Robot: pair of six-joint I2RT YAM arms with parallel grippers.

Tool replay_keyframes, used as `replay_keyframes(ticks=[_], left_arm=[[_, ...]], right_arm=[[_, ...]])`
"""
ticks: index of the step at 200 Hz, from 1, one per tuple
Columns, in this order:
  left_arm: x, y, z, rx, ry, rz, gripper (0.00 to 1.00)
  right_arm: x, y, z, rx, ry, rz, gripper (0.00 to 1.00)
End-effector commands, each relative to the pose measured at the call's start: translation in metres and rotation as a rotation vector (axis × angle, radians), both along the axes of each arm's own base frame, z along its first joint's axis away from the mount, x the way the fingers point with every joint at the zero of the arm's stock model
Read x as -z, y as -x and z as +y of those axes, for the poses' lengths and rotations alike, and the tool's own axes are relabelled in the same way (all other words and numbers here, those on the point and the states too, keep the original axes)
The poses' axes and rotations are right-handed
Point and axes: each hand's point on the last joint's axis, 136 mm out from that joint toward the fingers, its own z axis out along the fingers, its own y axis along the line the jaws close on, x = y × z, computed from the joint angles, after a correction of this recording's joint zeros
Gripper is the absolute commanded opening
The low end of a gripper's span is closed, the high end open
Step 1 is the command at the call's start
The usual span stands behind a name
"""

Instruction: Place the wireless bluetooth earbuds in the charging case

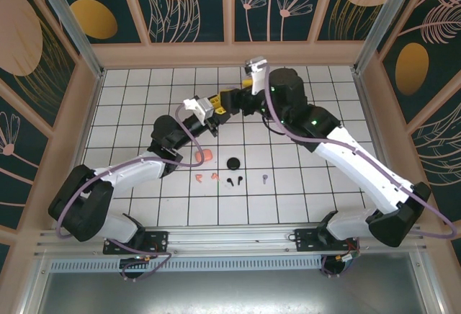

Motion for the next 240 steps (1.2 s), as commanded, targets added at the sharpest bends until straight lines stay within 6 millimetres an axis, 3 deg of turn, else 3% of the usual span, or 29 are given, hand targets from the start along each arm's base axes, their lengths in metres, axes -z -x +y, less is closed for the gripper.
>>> replay_keyframes(ticks=[1, 23, 50, 82, 99, 120, 156, 240], left_arm=[[-0.011, 0.004, 0.004, -0.001, 0.073, -0.025, 0.0], [-0.008, 0.006, 0.005, 0.002, 0.077, -0.016, 0.0], [-0.004, 0.007, 0.006, 0.0, 0.061, -0.008, 0.0], [-0.005, 0.012, 0.007, 0.007, 0.05, -0.012, 0.0], [-0.006, 0.015, 0.009, 0.009, 0.052, -0.016, 0.0], [-0.007, 0.018, 0.011, 0.011, 0.054, -0.018, 0.0], [-0.006, 0.022, 0.015, 0.008, 0.063, -0.02, 0.0], [-0.007, 0.029, 0.022, 0.0, 0.077, -0.027, 0.0]], right_arm=[[-0.031, 0.006, -0.047, 0.151, -0.126, 0.042, 0.81], [-0.001, 0.005, -0.089, 0.304, -0.135, 0.129, 0.81], [0.083, 0.01, -0.126, 0.446, -0.082, 0.33, 0.79], [0.19, 0.033, -0.139, 0.528, 0.019, 0.574, 0.75], [0.233, 0.044, -0.143, 0.565, 0.062, 0.677, 0.73], [0.272, 0.057, -0.145, 0.616, 0.109, 0.77, 0.7], [0.315, 0.073, -0.135, 0.633, 0.183, 0.859, 0.62], [0.352, 0.081, -0.114, 0.626, 0.338, 0.898, 0.5]])
